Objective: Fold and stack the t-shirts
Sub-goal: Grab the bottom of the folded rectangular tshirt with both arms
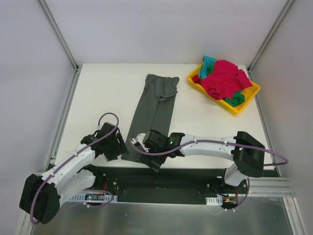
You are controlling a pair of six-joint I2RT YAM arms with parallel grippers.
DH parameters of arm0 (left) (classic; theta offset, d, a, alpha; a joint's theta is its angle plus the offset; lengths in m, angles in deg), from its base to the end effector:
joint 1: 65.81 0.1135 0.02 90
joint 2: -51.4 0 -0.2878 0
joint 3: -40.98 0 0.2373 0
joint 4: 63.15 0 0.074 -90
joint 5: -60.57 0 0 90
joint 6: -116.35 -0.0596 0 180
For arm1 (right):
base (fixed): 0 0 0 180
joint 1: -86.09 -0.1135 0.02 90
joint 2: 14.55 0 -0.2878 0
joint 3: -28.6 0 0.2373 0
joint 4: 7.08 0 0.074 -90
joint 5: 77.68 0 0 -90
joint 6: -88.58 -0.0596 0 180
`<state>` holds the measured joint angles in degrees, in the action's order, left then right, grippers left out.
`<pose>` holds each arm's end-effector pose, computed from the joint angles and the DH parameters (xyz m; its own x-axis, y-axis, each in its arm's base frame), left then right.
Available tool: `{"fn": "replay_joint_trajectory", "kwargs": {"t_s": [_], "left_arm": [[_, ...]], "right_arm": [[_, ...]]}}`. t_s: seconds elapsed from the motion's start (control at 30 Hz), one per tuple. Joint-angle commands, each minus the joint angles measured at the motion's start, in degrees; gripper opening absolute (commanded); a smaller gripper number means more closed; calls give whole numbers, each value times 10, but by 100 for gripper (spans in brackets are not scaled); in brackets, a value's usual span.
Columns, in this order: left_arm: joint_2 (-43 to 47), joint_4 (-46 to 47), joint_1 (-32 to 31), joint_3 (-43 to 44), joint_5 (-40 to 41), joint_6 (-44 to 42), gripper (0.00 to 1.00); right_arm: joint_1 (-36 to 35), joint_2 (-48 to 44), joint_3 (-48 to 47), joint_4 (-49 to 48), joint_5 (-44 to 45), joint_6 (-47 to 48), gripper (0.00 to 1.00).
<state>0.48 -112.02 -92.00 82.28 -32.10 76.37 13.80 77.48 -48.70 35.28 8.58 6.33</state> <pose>0.1265 -0.0653 0.1834 -0.8461 -0.4369 -0.3054 -0.2889 0.8574 -0.4260 0.0974 0.3177 0.2287 -0.1234 -0.8288 -0.5457 -0.9870 0.1595 -0.0190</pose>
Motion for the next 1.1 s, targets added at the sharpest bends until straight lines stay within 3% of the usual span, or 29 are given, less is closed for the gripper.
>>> {"fn": "replay_joint_trajectory", "kwargs": {"t_s": [0.0, 0.1, 0.3, 0.5, 0.57, 0.73, 1.07], "left_arm": [[-3, 8, 2, -21, -30, -7, 61], [-10, 17, 2, -27, -22, -5, 61], [-47, 85, 2, -47, -69, 3, 52], [-88, 99, 2, -54, -70, -2, 16], [-85, 100, 2, -59, -73, 3, 0], [-29, 80, 2, -86, -108, 21, 0], [194, -42, 1, -87, -129, 48, 0]], "right_arm": [[-13, 22, 12, -39, 26, 6, 77], [-13, 37, 14, -41, 24, 16, 66], [-13, 61, 31, -44, 23, 12, 61], [-13, 63, 58, -62, 32, -4, 54], [-14, 64, 62, -70, 29, -7, 49], [-35, 55, 68, -78, 21, -11, 14], [-77, -31, 111, -100, -41, 6, 4]]}}
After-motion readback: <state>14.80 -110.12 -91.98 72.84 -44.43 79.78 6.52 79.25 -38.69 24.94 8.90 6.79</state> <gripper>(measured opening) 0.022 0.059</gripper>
